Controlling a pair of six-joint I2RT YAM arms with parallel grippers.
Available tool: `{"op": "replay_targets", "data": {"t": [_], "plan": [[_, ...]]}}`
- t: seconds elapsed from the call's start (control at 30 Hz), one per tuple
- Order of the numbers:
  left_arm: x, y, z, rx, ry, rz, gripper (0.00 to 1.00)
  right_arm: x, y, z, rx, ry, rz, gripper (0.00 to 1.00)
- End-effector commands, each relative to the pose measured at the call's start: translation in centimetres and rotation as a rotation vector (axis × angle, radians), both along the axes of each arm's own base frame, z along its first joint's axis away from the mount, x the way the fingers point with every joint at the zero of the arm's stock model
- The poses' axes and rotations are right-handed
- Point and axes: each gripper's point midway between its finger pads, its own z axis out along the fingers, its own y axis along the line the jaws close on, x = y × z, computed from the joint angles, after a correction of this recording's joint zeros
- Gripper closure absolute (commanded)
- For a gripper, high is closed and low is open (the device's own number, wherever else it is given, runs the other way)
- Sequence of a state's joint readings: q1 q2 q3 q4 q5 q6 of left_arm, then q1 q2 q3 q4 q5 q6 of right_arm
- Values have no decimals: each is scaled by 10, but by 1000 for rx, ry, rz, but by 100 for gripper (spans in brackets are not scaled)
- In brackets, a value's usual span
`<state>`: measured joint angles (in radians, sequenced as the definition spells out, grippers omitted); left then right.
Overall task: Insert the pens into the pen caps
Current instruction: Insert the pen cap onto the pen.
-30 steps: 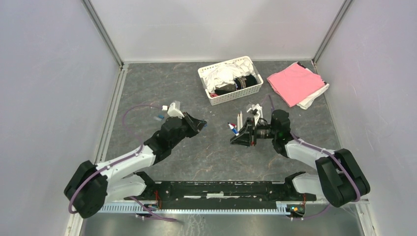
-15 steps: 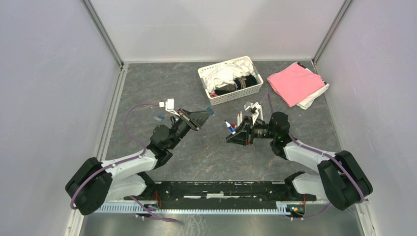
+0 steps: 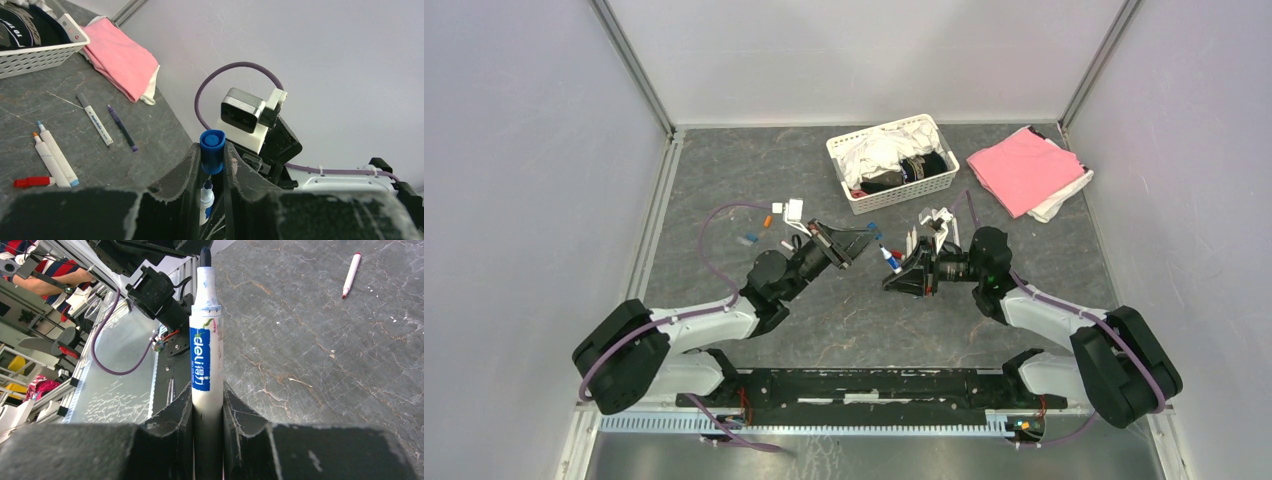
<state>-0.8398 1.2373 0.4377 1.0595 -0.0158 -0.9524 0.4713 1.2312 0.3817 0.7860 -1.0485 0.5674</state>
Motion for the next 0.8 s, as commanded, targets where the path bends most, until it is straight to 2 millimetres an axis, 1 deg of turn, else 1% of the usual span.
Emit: {"op": "replay_targets", "data": {"t": [0.0,0.43,0.77], "plan": [[-3,-4,24,-20,-97,-3,98,6,4,20,28,-83,1,100],[-9,-5,19,10,-98,-10,98,12,2,21,16,-90,-13,100],[-8,-1,18,26,-92,10,98,11,1,24,22,-103,-4,100]]}}
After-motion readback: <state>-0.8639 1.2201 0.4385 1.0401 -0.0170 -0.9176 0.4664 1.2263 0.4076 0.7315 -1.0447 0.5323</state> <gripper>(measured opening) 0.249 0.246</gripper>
